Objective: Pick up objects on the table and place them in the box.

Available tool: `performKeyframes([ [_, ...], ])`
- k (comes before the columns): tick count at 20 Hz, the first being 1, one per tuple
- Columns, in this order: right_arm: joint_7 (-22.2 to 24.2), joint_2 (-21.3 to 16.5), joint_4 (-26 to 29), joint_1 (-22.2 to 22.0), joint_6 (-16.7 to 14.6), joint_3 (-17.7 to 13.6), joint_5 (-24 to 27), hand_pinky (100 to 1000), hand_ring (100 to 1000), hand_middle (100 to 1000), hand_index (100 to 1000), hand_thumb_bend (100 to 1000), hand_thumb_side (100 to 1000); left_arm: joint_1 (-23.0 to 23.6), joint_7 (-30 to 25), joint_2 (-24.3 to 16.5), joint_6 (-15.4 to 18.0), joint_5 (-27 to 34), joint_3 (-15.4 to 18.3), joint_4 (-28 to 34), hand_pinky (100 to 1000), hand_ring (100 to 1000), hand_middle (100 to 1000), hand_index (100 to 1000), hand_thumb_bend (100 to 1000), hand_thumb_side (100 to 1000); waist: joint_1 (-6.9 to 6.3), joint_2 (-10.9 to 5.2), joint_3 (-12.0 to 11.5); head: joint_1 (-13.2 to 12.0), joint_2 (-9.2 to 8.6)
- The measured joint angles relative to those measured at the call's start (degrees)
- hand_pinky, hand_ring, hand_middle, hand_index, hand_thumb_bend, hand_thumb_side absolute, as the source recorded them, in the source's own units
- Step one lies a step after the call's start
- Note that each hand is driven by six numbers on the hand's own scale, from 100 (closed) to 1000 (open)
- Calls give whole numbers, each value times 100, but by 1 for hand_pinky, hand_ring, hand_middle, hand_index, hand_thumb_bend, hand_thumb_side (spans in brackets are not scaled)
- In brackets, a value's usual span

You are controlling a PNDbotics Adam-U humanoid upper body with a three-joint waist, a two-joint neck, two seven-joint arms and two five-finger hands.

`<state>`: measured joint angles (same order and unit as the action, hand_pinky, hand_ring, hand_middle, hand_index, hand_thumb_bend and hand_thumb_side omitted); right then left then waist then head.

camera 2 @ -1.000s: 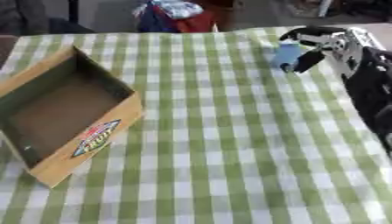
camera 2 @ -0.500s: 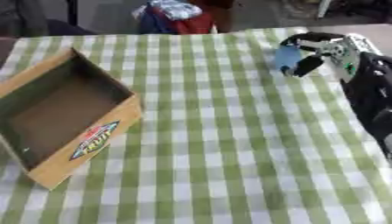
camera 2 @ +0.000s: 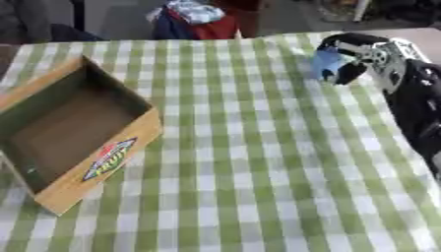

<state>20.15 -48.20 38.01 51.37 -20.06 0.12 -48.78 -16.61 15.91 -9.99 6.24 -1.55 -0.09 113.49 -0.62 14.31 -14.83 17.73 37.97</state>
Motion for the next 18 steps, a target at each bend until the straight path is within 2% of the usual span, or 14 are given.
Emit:
performKeyframes([
  [4, -156, 5, 386, 76, -139, 71, -16, 889, 1000, 970, 512, 100, 100, 3, -2, 0, 0, 3, -1, 0, 654, 536, 606, 761, 100, 661, 10, -49, 22, -2, 21],
  [8, -119, 101, 857, 276, -304, 205, 19, 884, 1000, 971, 511, 100, 100, 21, -12, 0, -5, 6, -2, 0, 655, 537, 606, 762, 100, 661, 36, -119, 23, 0, 39],
  [18, 430, 836, 1868, 778, -680, 754, 822, 866, 1000, 978, 501, 100, 100, 47, -74, 0, 2, 56, -41, 0, 656, 539, 607, 763, 100, 661, 27, -281, -79, 68, 114],
])
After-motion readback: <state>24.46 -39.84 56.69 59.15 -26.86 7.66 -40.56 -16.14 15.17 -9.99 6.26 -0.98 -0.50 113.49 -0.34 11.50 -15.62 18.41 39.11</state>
